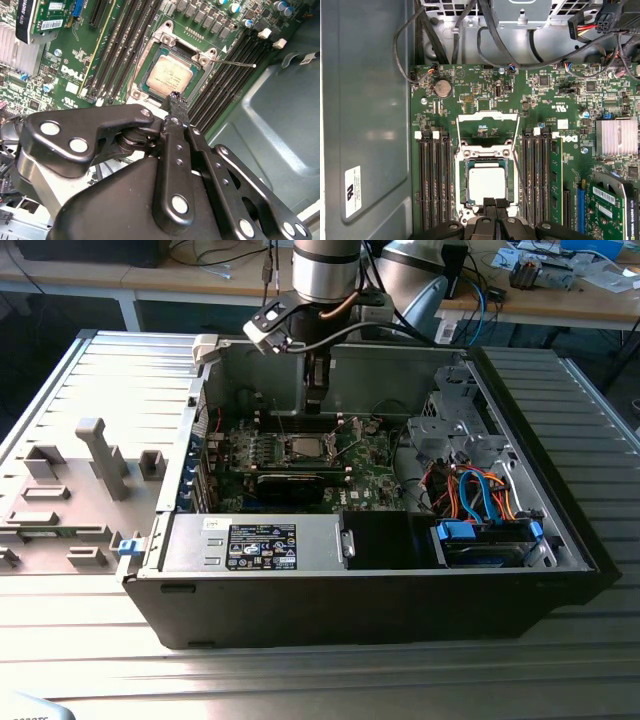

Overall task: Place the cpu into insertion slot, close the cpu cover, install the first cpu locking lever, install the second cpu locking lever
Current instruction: 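Close the cpu cover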

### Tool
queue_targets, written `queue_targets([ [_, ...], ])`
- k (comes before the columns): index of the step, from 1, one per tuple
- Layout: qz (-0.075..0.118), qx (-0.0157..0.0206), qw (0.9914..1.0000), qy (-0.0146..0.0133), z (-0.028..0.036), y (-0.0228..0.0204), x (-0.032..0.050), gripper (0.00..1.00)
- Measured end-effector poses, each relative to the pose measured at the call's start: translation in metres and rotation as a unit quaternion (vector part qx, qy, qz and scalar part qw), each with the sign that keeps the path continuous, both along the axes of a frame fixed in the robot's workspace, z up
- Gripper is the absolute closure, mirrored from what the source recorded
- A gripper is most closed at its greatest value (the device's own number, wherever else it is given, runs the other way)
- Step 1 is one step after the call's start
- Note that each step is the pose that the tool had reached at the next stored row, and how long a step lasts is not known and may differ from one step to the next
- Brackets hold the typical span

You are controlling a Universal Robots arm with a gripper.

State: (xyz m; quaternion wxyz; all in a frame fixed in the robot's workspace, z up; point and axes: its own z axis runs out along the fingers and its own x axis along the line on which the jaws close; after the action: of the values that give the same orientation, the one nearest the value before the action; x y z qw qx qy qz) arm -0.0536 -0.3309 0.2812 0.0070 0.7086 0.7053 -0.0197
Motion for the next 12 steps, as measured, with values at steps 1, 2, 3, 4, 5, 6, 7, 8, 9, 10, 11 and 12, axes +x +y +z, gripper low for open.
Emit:
queue_targets([
  [1, 0.003, 0.0000, 1.00000, 0.0000, 0.0000, 0.0000, 0.0000, 0.89],
  [2, 0.005, 0.0000, 0.99999, 0.0000, 0.0000, 0.0000, 0.0000, 0.89],
  [3, 0.009, -0.0001, 0.99996, 0.0001, 0.0001, 0.0000, 0.0005, 0.89],
  [4, 0.010, 0.0000, 0.99994, 0.0001, 0.0001, 0.0000, 0.0014, 0.89],
  [5, 0.012, 0.0001, 0.99993, 0.0001, 0.0001, 0.0000, 0.0026, 0.89],
  [6, 0.014, 0.0003, 0.99991, 0.0002, 0.0000, 0.0000, 0.0047, 0.89],
  [7, 0.015, 0.0018, 0.99988, 0.0003, 0.0000, -0.0001, 0.0081, 0.89],
  [8, 0.017, 0.0067, 0.99984, 0.0004, 0.0000, -0.0002, 0.0118, 0.89],
  [9, 0.017, 0.0103, 0.99980, 0.0004, 0.0000, -0.0003, 0.0127, 0.89],
  [10, 0.018, 0.0152, 0.99972, 0.0003, 0.0000, -0.0005, 0.0134, 0.89],
  [11, 0.019, 0.0218, 0.99959, 0.0002, 0.0000, -0.0009, 0.0141, 0.89],
  [12, 0.019, 0.0234, 0.99954, 0.0002, 0.0000, -0.0012, 0.0149, 0.89],
])
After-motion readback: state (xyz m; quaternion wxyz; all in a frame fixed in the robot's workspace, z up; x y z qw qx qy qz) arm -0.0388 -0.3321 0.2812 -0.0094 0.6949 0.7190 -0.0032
